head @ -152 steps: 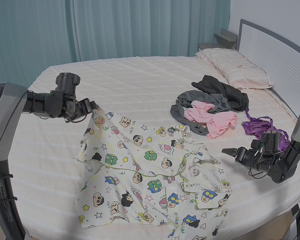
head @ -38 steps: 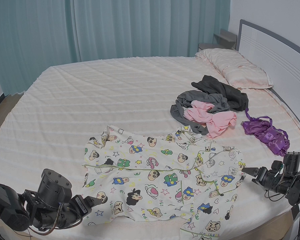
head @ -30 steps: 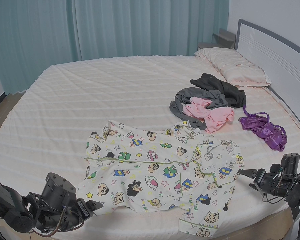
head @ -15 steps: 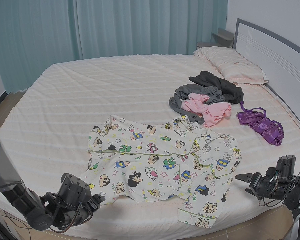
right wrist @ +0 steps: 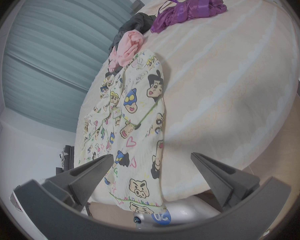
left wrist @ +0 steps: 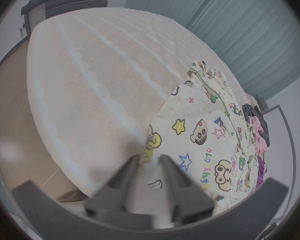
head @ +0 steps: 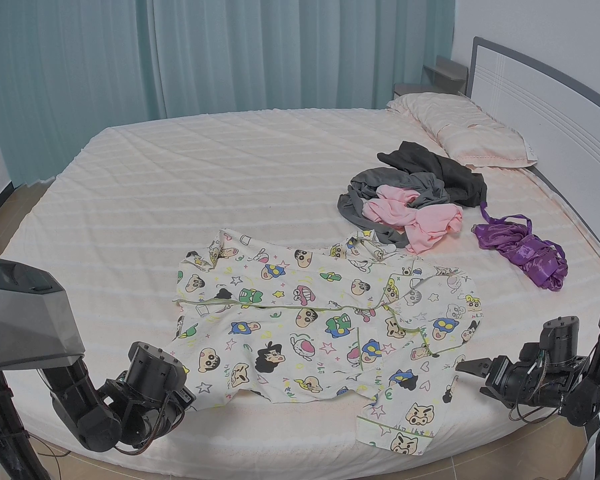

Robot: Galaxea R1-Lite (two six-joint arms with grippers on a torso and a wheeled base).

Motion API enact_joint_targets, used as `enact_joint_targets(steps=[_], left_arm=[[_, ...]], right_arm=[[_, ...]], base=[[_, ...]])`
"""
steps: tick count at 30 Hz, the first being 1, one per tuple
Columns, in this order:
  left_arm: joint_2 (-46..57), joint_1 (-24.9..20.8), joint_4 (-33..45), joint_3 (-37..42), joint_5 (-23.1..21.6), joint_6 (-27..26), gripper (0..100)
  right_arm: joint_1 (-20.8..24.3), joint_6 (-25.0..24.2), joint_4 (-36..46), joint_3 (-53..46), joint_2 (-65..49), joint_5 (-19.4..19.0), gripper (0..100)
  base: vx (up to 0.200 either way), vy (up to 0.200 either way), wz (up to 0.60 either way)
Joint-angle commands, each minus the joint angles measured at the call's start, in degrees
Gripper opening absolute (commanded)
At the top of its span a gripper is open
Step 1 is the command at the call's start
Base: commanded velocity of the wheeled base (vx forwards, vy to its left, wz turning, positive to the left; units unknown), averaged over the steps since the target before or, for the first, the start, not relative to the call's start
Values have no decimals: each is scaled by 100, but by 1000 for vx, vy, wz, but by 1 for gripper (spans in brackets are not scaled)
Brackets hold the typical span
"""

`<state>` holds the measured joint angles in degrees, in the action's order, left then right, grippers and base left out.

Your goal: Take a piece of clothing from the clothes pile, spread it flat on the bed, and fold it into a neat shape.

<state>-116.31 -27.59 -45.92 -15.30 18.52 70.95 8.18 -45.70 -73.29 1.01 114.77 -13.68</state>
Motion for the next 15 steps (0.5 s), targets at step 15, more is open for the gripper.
enact_joint_targets(steps=[15], left_arm=[[724, -98, 22, 466, 609, -143, 0]], right_arm=[[1274, 53, 175, -75, 353, 234, 100]], base=[[0, 0, 0]])
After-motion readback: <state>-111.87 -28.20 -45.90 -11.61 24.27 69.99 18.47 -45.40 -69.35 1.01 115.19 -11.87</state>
